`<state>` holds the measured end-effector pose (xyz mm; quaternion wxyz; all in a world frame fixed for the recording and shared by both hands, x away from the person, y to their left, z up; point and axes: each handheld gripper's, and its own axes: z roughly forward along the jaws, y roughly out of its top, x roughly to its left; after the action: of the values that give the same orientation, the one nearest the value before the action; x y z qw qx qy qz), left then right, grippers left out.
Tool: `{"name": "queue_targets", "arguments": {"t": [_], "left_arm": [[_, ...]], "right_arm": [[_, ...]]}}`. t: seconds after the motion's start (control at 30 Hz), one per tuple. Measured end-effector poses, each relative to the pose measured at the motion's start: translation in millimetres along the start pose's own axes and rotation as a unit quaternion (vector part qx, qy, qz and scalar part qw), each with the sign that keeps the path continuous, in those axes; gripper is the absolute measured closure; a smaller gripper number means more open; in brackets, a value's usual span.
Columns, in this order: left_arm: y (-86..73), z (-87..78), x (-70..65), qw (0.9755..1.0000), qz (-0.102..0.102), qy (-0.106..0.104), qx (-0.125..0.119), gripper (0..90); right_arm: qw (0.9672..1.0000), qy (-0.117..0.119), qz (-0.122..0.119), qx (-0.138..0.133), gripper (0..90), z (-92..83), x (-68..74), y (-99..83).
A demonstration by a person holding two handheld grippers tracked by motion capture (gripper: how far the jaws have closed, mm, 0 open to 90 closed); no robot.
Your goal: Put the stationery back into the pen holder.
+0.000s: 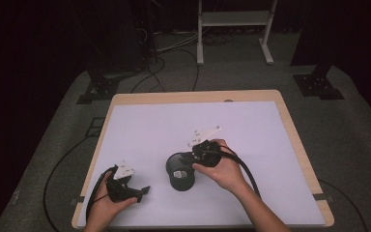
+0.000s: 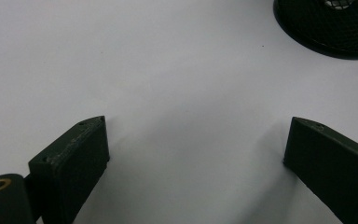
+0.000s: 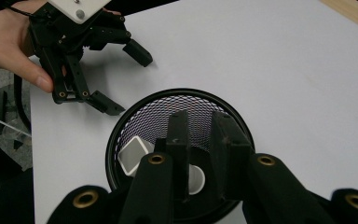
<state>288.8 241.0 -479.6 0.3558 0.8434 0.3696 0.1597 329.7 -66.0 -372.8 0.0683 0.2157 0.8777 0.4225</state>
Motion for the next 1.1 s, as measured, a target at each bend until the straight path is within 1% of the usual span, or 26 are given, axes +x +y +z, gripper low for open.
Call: {"name": "queue_targets", "arguments": {"t": [0.23, 0.33, 0.37, 0.4, 0.47, 0.5, 0.53, 0.57, 0.6, 0.77, 0.83, 0.87, 0.9, 0.97, 1.1], "left_arm": [[0.0, 0.0, 0.0, 1.0, 0.0, 0.0, 0.0, 5.8], [0.0, 0.0, 0.0, 1.0, 0.0, 0.0, 0.0, 5.8], [0.0, 0.0, 0.0, 1.0, 0.0, 0.0, 0.0, 5.8], [0.0, 0.0, 0.0, 1.0, 0.001, 0.0, 0.0, 5.8], [0.0, 0.0, 0.1, 1.0, 0.001, 0.0, 0.001, 5.8], [0.0, 0.0, 0.1, 1.0, 0.001, 0.0, 0.001, 5.8], [0.1, 0.0, 0.2, 1.0, 0.001, 0.0, 0.001, 5.8], [0.1, 0.0, 0.2, 1.0, 0.001, 0.0, 0.001, 5.8], [0.1, 0.0, 0.2, 1.0, 0.001, 0.0, 0.001, 5.8], [0.1, 0.0, 0.3, 1.0, 0.003, 0.001, 0.001, 5.8], [0.1, 0.0, 0.3, 1.0, 0.003, 0.001, 0.001, 5.8], [0.2, -0.1, 0.4, 1.0, 0.003, 0.001, 0.001, 5.8], [0.2, -0.1, 0.4, 1.0, 0.003, 0.001, 0.001, 5.8], [0.2, -0.1, 0.4, 1.0, 0.003, 0.0, 0.001, 5.8], [0.1, 0.0, 0.4, 1.0, 0.003, 0.0, 0.001, 5.8]], "right_arm": [[0.9999, -0.011, 0.0, 0.0, 74.3, -9.4, -3.1, -4.0], [0.9998, -0.021, 0.002, -0.002, 69.8, -14.0, -6.2, -8.8], [0.9998, -0.021, 0.002, -0.002, 69.8, -14.0, -6.2, -8.8], [0.9997, -0.024, 0.003, -0.004, 65.9, -16.5, -8.0, -11.6], [0.9996, -0.027, 0.005, -0.007, 61.4, -19.0, -9.9, -14.9], [0.9996, -0.027, 0.005, -0.007, 61.4, -19.0, -9.9, -14.9], [0.9995, -0.031, 0.005, -0.005, 57.1, -21.3, -12.2, -18.9], [0.9995, -0.031, 0.005, -0.005, 57.1, -21.3, -12.2, -18.9], [0.9994, -0.032, 0.008, -0.004, 53.6, -22.5, -13.3, -21.6], [0.9993, -0.035, 0.01, -0.003, 43.6, -25.4, -16.3, -29.2], [0.9991, -0.04, 0.01, -0.009, 42.1, -27.4, -16.4, -31.7], [0.9991, -0.039, 0.008, -0.012, 39.6, -28.9, -17.1, -33.2], [0.9991, -0.039, 0.008, -0.012, 39.6, -28.9, -17.1, -33.2], [0.9989, -0.043, 0.011, -0.015, 35.7, -32.1, -17.7, -36.6], [0.9987, -0.046, 0.013, -0.018, 33.0, -35.7, -18.8, -41.3]]}}
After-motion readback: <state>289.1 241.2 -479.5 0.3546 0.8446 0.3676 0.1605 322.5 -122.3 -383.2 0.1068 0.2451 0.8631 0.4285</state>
